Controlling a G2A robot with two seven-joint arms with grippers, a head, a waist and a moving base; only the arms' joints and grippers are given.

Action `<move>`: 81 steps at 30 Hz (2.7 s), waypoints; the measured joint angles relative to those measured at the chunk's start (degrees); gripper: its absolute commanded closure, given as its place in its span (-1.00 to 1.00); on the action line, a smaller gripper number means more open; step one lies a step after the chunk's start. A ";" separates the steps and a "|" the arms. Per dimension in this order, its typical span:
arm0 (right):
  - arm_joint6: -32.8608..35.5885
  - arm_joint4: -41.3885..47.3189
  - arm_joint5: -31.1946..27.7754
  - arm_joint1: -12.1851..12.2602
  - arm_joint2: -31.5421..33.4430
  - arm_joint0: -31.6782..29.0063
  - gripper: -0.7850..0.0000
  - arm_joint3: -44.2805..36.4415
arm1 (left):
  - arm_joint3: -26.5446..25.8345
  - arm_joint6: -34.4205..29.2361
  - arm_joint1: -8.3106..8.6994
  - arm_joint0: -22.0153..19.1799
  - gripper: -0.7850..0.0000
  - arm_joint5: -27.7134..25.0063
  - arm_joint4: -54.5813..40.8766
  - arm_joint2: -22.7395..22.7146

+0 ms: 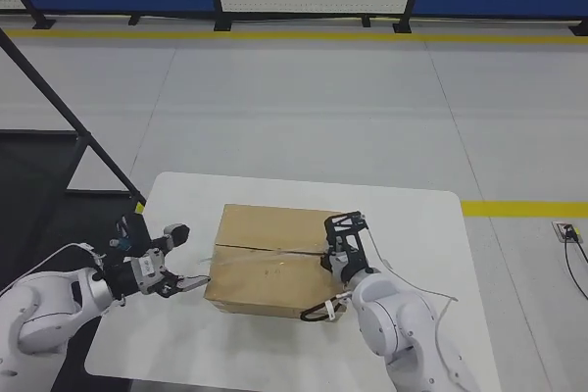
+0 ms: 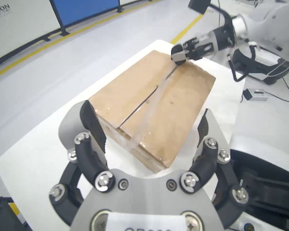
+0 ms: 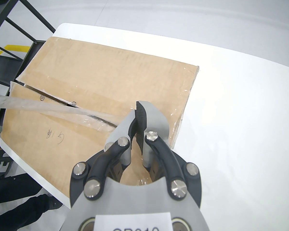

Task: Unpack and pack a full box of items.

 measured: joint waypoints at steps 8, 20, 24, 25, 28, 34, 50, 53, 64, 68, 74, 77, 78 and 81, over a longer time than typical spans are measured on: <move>0.23 0.08 -0.22 -0.12 0.04 0.04 1.00 0.06 | 4.25 1.18 -1.04 -3.61 -1.00 4.59 8.61 5.33; -0.11 0.06 -0.52 -0.17 0.52 -0.94 1.00 -0.61 | 7.91 6.50 -2.09 -7.03 -1.00 3.75 17.17 10.07; -0.12 0.19 -0.79 -0.18 0.68 -1.06 1.00 -0.64 | 8.00 8.53 -2.19 -7.18 -1.00 1.36 17.07 10.39; -0.12 0.19 -0.85 -0.19 0.69 -1.07 1.00 -0.65 | 7.96 8.78 -2.17 -7.15 -1.00 1.04 17.21 10.25; -0.20 0.28 -1.06 -0.21 0.74 -1.11 1.00 -0.63 | 8.04 9.39 -2.11 -6.99 -1.00 -0.20 17.33 9.97; -0.30 0.19 -1.30 -0.26 0.82 -1.02 1.00 -0.62 | 7.84 8.43 -2.19 -7.08 -1.00 1.72 20.88 10.33; 0.40 0.49 -1.86 -0.45 0.67 -0.39 1.00 -0.16 | 9.42 13.00 -3.38 -7.87 -1.00 11.36 18.54 10.04; 0.12 1.17 -2.65 -0.55 0.31 -0.01 1.00 -0.11 | 9.50 11.47 -3.62 -8.41 -1.00 12.62 17.00 10.22; 5.06 15.46 -9.11 -0.74 2.01 2.64 1.00 2.07 | 11.07 7.67 -4.57 -10.62 -1.00 15.44 13.74 11.92; 7.29 19.37 -8.90 -0.95 1.84 5.12 1.00 5.26 | 11.45 7.66 -4.90 -11.34 -1.00 16.04 13.13 12.35; 4.48 20.14 -7.13 -1.21 1.23 7.20 1.00 7.96 | 11.88 7.31 -5.24 -12.00 -1.00 16.28 12.84 12.75; 4.64 19.97 -6.72 -1.21 0.79 7.45 1.00 8.22 | 12.07 7.22 -5.37 -12.23 -1.00 16.08 12.80 12.82; 4.93 20.04 -6.57 -1.22 0.61 7.60 1.00 8.38 | 12.13 7.25 -5.40 -12.27 -1.00 16.03 12.83 12.83; 5.61 20.87 -6.19 -1.37 -0.19 8.36 1.00 9.40 | 12.25 7.33 -5.50 -12.31 -1.00 15.88 12.89 12.83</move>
